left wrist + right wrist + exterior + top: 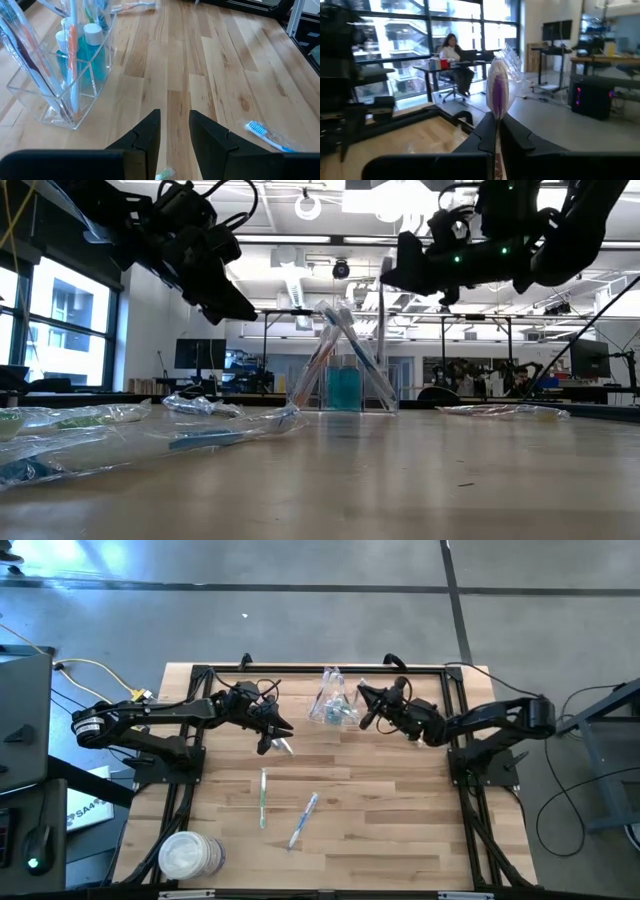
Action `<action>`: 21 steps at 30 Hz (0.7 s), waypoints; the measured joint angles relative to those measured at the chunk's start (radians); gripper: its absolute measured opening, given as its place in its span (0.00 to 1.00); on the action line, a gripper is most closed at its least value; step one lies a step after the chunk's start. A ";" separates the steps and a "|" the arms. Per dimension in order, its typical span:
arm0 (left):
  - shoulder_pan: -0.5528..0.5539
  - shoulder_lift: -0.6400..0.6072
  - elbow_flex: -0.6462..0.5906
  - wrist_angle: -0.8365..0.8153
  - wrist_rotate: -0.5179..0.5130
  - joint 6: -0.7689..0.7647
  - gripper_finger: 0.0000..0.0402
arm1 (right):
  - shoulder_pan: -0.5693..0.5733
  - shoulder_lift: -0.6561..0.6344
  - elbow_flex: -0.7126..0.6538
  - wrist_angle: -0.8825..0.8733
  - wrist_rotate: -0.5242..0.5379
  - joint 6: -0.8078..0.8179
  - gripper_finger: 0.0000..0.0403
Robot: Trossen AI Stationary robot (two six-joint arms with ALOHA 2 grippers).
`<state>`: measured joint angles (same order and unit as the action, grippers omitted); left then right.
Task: Pick & Place toothbrushing station
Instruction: Put the violet toothbrush into the transparent organizer
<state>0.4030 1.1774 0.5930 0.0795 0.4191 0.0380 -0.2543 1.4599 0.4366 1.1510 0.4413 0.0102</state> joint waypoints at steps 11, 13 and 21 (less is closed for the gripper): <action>0.000 0.000 0.000 0.000 0.000 -0.009 0.26 | -0.031 0.119 0.001 -0.009 0.007 0.112 0.01; 0.000 0.000 0.000 0.000 0.000 -0.009 0.26 | -0.035 0.139 0.001 -0.009 0.007 0.125 0.01; 0.000 0.000 0.000 0.000 0.000 -0.009 0.26 | -0.044 0.193 0.002 -0.007 0.016 0.186 0.01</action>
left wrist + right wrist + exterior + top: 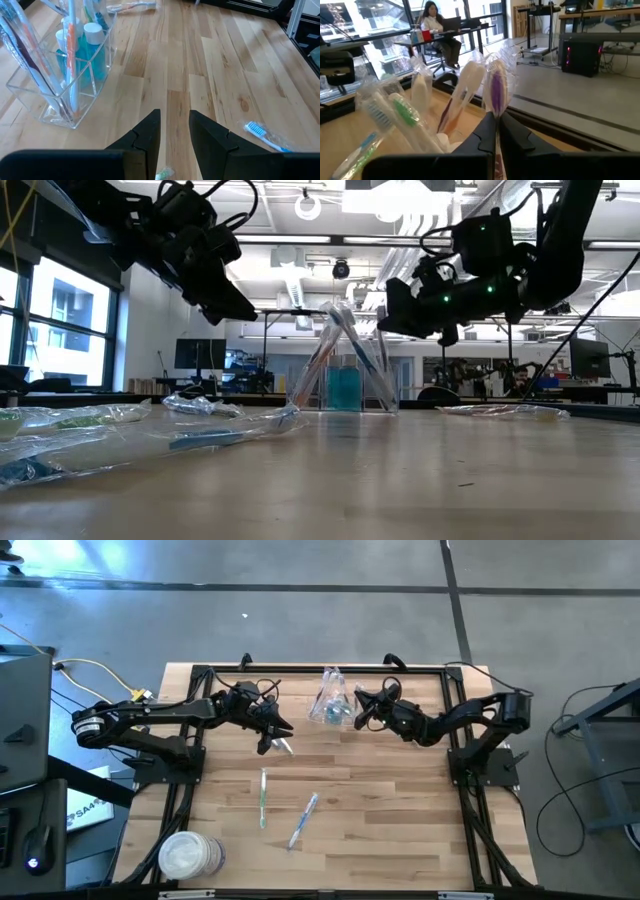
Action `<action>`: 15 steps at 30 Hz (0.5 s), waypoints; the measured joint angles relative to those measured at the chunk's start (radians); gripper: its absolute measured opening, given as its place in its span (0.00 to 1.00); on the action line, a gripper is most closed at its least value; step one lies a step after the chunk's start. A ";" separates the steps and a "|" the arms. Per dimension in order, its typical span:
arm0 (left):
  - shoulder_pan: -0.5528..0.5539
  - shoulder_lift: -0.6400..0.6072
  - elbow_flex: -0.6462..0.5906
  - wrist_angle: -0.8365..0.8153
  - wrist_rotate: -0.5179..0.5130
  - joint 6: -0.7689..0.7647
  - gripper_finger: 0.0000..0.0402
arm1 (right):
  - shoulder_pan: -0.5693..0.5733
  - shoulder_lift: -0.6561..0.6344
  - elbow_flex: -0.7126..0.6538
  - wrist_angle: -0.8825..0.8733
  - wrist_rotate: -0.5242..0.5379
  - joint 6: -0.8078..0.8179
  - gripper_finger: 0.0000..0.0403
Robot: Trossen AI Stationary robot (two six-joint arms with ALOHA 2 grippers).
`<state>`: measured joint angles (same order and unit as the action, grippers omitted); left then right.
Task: Pick & Place toothbrushing station
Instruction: Put the violet toothbrush into the transparent organizer
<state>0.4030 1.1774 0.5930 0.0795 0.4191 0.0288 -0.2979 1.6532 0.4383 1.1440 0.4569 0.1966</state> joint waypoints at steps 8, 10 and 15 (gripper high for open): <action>0.000 0.000 0.000 0.000 0.000 0.000 0.26 | 0.000 0.007 0.001 -0.008 -0.026 0.021 0.01; 0.000 0.000 0.000 0.000 0.000 0.000 0.26 | 0.000 0.007 0.002 -0.020 -0.027 0.021 0.01; 0.000 0.000 0.000 0.000 0.000 0.000 0.26 | 0.003 0.008 0.000 -0.040 -0.044 0.013 0.03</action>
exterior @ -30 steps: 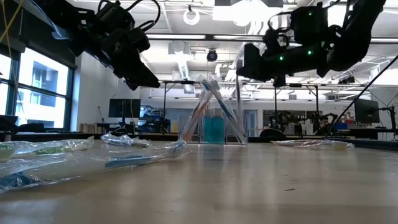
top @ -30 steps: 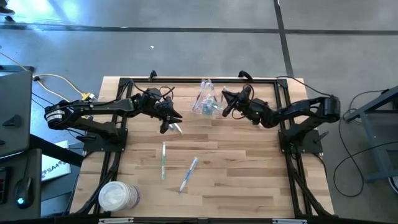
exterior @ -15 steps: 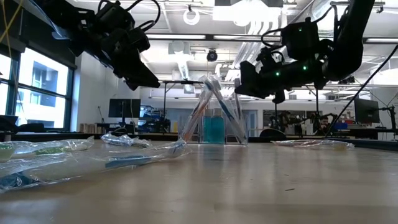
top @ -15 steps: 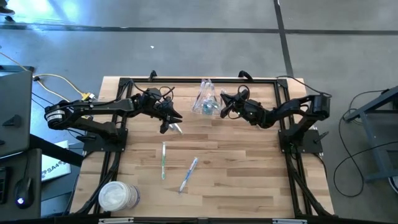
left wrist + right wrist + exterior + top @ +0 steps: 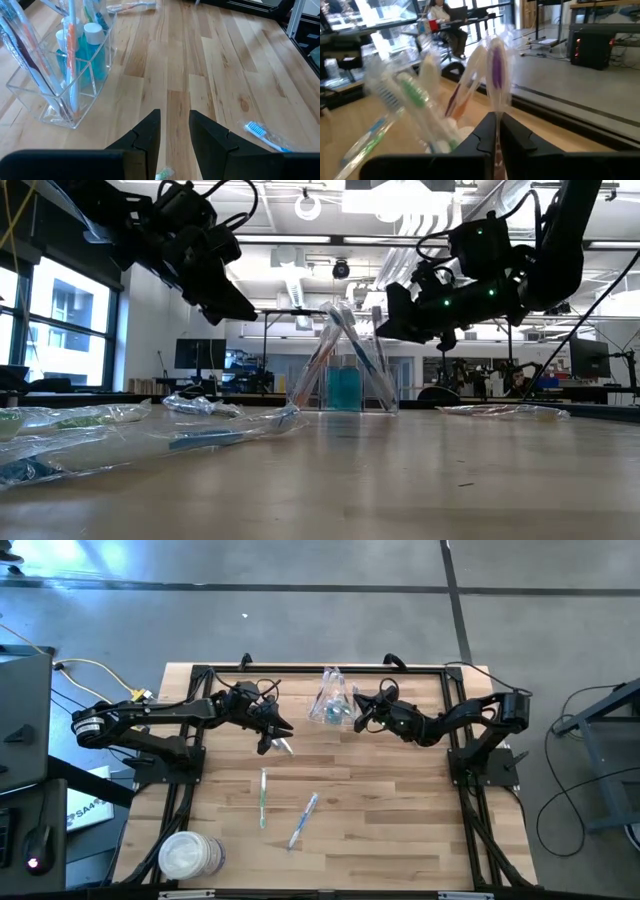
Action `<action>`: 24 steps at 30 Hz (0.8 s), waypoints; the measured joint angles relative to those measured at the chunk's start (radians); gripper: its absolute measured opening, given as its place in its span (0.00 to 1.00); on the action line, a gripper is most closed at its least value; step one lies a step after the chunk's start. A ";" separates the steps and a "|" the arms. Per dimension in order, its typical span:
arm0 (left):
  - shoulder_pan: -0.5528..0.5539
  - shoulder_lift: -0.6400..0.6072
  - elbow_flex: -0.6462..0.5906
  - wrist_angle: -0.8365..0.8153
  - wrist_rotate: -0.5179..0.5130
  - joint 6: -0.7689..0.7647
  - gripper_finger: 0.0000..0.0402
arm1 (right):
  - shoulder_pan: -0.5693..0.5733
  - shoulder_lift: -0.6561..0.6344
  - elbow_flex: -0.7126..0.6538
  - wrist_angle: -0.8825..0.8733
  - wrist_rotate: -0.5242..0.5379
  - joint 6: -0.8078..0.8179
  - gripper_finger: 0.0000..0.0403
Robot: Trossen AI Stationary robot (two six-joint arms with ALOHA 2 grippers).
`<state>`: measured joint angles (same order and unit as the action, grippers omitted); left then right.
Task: Pick & Place toothbrushing station
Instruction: Put the violet toothbrush into the transparent organizer
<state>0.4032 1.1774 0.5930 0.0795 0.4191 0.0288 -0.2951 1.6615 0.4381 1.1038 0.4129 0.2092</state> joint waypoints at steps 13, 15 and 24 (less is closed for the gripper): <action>0.000 0.000 0.001 -0.017 0.000 -0.001 0.26 | 0.003 -0.019 -0.001 0.000 -0.033 0.007 0.46; 0.000 0.000 0.001 -0.030 0.005 -0.002 0.26 | 0.014 -0.038 -0.001 0.000 -0.036 0.007 0.51; 0.000 -0.010 0.001 -0.049 0.124 -0.011 0.26 | 0.113 -0.193 -0.001 -0.139 0.044 -0.053 0.54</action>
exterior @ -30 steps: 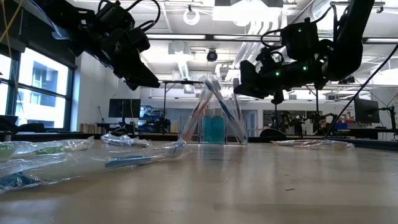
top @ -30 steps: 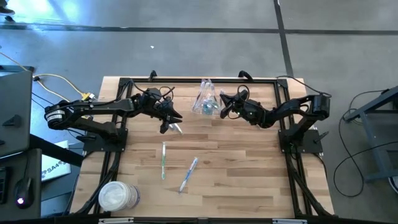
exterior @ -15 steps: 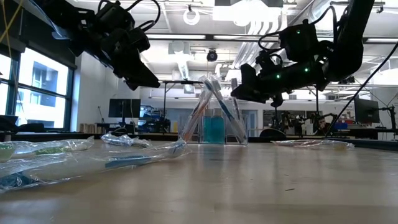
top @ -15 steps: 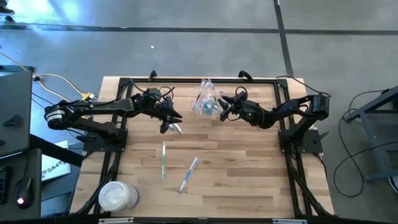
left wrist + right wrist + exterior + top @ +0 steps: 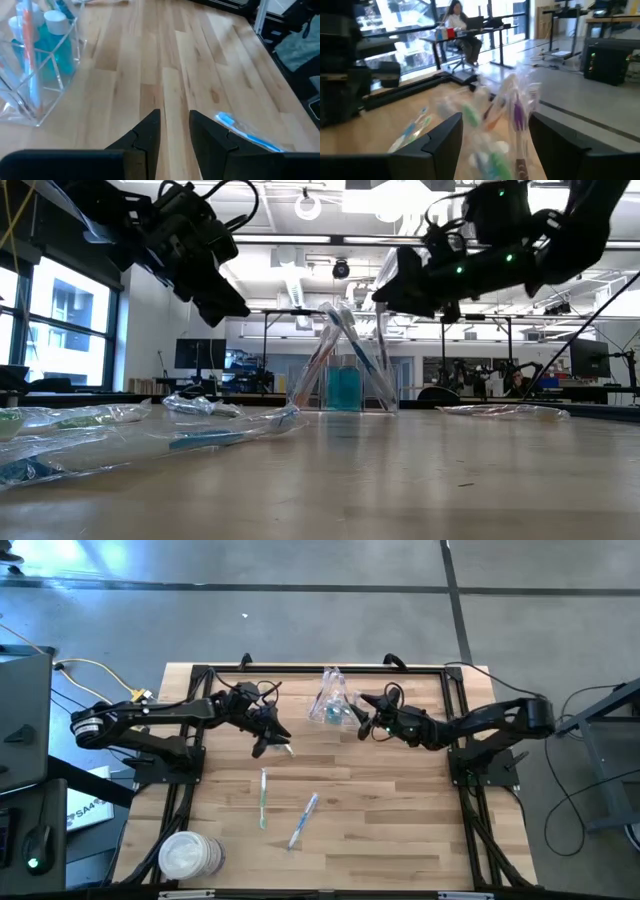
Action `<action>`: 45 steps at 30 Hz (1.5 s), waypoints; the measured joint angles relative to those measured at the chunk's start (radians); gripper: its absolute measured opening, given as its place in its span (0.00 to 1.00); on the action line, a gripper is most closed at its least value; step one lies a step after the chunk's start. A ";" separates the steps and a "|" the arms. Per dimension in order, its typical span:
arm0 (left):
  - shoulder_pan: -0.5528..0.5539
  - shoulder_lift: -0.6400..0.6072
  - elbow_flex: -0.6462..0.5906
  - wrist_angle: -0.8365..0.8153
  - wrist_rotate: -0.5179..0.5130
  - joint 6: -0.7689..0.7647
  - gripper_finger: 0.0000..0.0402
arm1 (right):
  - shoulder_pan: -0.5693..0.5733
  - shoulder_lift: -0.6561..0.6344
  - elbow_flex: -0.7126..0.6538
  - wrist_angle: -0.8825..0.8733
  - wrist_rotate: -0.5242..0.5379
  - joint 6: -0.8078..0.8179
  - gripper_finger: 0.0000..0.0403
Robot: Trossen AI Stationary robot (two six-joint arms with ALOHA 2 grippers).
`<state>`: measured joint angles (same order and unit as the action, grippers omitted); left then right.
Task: Pick & Place toothbrushing station
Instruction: Put the violet toothbrush into the transparent organizer, then put the top blue toothbrush into the transparent organizer
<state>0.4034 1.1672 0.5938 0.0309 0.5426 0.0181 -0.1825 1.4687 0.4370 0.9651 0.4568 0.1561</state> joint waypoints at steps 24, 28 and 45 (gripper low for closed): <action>-0.363 -0.009 0.000 -0.148 0.022 -0.464 0.26 | 0.297 -0.216 0.000 -0.360 -0.022 0.059 0.53; -0.451 -0.009 0.000 -0.258 -0.105 -0.599 0.26 | 0.314 -0.216 0.000 -0.363 -0.022 0.058 0.53; -0.661 -0.008 0.000 -0.340 -0.428 -0.865 0.26 | 0.315 -0.216 0.000 -0.360 -0.022 0.058 0.53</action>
<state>-0.2577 1.1587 0.5941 -0.3093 0.1142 -0.8473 0.1329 1.2530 0.4374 0.6050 0.4347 0.2138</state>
